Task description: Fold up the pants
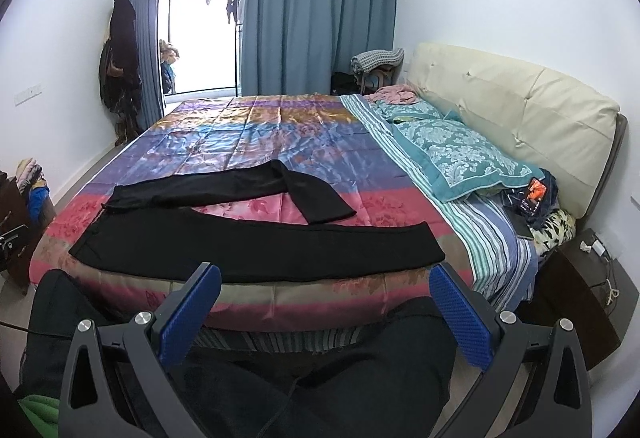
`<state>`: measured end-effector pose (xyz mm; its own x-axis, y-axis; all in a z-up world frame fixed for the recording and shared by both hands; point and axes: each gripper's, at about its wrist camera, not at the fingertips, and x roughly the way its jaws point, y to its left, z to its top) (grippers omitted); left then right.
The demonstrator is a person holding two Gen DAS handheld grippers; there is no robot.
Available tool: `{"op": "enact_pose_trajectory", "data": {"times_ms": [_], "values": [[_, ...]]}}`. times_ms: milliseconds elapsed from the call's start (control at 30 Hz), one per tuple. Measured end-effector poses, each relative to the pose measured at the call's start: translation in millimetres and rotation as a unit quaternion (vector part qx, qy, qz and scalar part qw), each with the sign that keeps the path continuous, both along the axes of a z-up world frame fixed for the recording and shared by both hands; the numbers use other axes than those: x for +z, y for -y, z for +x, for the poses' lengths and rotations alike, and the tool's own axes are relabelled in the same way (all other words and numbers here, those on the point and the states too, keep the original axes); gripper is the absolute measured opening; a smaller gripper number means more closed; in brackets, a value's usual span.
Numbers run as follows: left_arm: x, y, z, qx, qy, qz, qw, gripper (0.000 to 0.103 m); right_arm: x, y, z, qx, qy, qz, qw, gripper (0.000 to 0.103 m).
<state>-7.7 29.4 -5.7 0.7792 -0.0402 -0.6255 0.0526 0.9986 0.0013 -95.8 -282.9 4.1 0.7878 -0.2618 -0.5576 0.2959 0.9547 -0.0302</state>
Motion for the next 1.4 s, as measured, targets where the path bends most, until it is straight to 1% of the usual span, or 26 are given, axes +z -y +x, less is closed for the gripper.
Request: {"op": "enact_pose_trajectory", "data": {"times_ms": [100, 300, 433, 600, 1400], "values": [[-2, 4, 1, 0.005, -0.007, 0.014, 0.9999, 0.103, -2, -1, 2, 0.002, -0.008, 0.001, 1.000, 0.103], [-4, 4, 2, 0.008, -0.013, 0.025, 0.9996, 0.103, -9, -7, 9, 0.017, -0.027, 0.003, 0.999, 0.103], [-5, 4, 0, 0.012, -0.013, 0.031, 0.9994, 0.103, -11, -9, 8, 0.018, -0.026, 0.004, 0.999, 0.103], [-5, 2, 1, 0.016, -0.015, 0.032, 0.9993, 0.103, -13, -10, 8, 0.011, -0.027, 0.000, 1.000, 0.103], [-9, 2, 2, 0.015, -0.016, 0.039, 0.9990, 0.103, -15, -6, 10, 0.009, -0.037, 0.003, 0.999, 0.103]]}}
